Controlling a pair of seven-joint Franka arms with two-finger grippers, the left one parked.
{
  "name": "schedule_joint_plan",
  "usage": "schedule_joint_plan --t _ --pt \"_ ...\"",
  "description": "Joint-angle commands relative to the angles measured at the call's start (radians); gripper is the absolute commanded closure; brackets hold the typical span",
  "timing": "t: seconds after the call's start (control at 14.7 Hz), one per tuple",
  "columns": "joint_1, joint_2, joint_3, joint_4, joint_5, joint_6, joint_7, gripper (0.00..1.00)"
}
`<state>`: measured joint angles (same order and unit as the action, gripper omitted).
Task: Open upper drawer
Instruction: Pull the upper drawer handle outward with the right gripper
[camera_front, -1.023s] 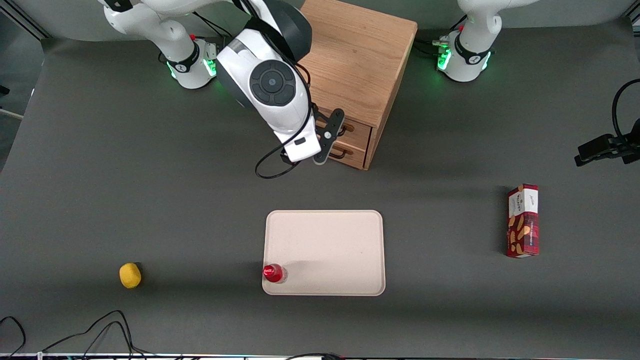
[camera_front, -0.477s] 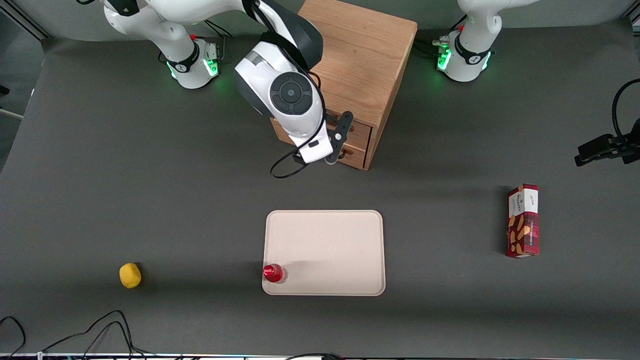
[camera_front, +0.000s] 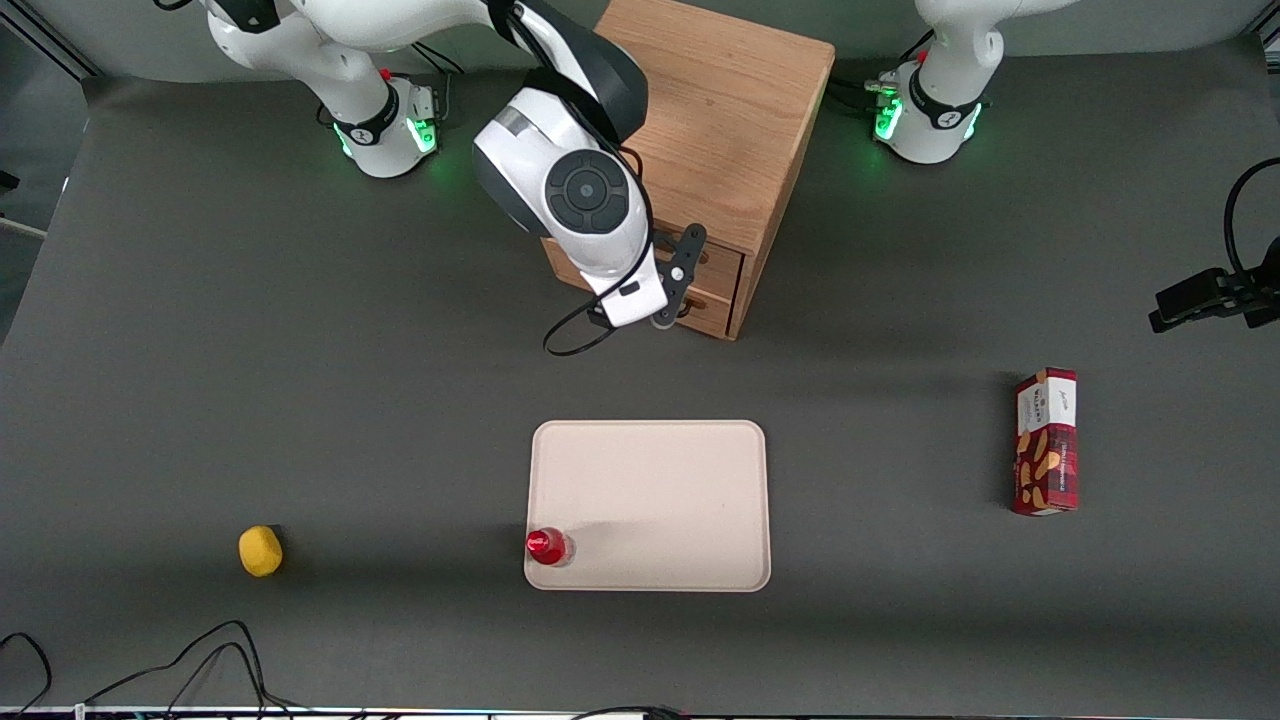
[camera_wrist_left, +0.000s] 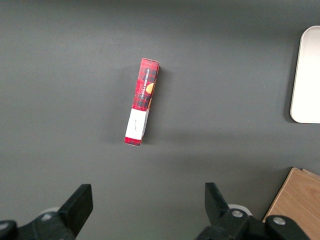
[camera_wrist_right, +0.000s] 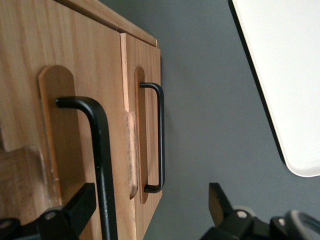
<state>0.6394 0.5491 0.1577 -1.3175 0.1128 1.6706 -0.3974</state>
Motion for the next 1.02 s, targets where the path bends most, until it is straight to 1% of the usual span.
schedule_joint_plan --t 0.0,0.27,0.41,0.61,0.75,0.95 --pt "-0.003 -0.009 0.003 -0.022 0.004 0.015 -0.024 0.00" --pt "-0.010 -0.002 -0.001 -0.020 0.001 0.017 -0.049 0.00" --pt "-0.012 0.000 -0.001 -0.020 -0.022 0.034 -0.051 0.00" --pt "-0.012 0.009 -0.010 -0.019 -0.024 0.035 -0.052 0.00" --pt "-0.012 0.012 -0.013 -0.016 -0.024 0.035 -0.083 0.00" --pt "-0.012 0.012 -0.044 -0.012 -0.021 0.037 -0.092 0.00"
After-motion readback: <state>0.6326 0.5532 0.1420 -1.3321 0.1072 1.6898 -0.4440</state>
